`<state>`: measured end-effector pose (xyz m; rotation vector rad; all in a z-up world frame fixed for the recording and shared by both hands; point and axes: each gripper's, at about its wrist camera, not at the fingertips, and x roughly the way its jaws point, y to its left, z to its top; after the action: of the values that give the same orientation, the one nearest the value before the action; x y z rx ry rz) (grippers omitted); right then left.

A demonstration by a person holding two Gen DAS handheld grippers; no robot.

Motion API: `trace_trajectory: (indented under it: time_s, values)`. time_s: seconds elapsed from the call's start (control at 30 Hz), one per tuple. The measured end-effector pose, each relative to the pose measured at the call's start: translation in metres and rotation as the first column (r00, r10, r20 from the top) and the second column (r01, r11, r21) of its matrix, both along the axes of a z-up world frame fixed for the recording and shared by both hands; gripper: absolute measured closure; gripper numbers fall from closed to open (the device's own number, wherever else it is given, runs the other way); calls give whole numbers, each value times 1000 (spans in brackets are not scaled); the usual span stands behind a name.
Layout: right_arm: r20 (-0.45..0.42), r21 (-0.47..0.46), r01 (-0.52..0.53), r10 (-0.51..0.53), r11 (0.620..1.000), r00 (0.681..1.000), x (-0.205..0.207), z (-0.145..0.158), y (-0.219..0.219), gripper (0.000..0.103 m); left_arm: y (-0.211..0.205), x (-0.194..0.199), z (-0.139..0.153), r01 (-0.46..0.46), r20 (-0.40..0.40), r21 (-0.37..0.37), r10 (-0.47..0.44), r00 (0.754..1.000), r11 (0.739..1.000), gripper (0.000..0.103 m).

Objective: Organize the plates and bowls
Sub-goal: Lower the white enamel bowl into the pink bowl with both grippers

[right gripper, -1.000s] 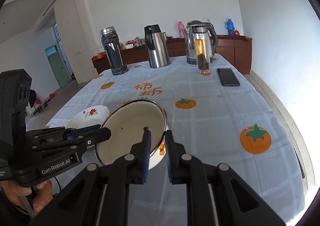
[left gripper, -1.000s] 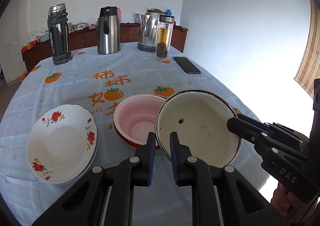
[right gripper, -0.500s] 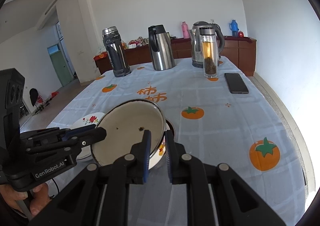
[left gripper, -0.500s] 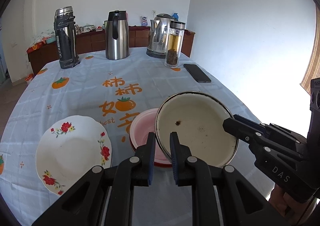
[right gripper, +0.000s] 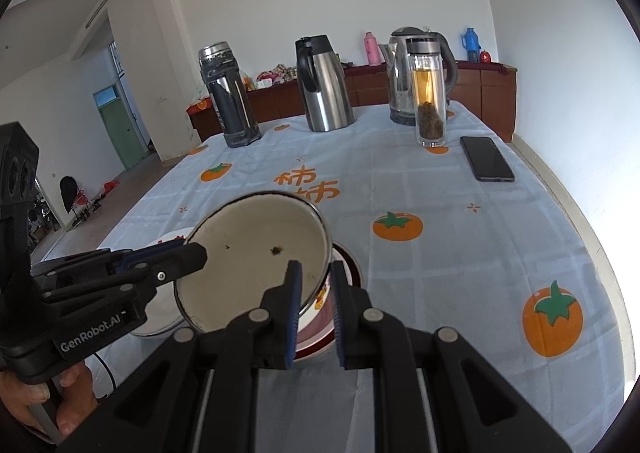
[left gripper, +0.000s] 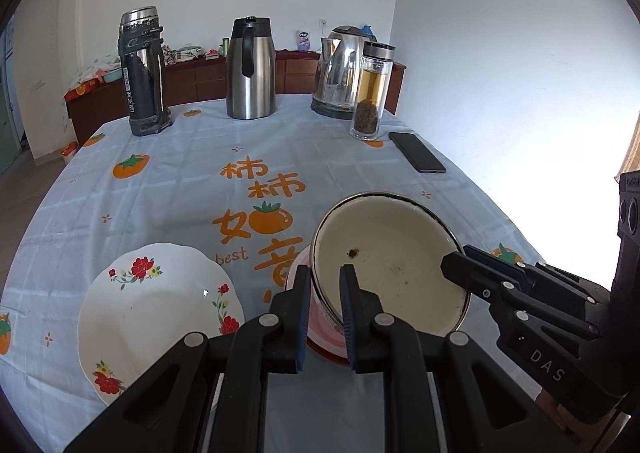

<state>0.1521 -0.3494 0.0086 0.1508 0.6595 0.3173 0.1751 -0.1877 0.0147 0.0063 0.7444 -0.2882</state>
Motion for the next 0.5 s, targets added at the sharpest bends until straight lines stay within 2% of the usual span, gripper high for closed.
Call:
trace_trajectory:
  time_s: [0.5]
  values:
    - [-59, -5, 6, -6, 1000, 998, 17, -19, 0, 89, -4, 17, -14, 1, -31, 15, 0, 1000, 1000, 87]
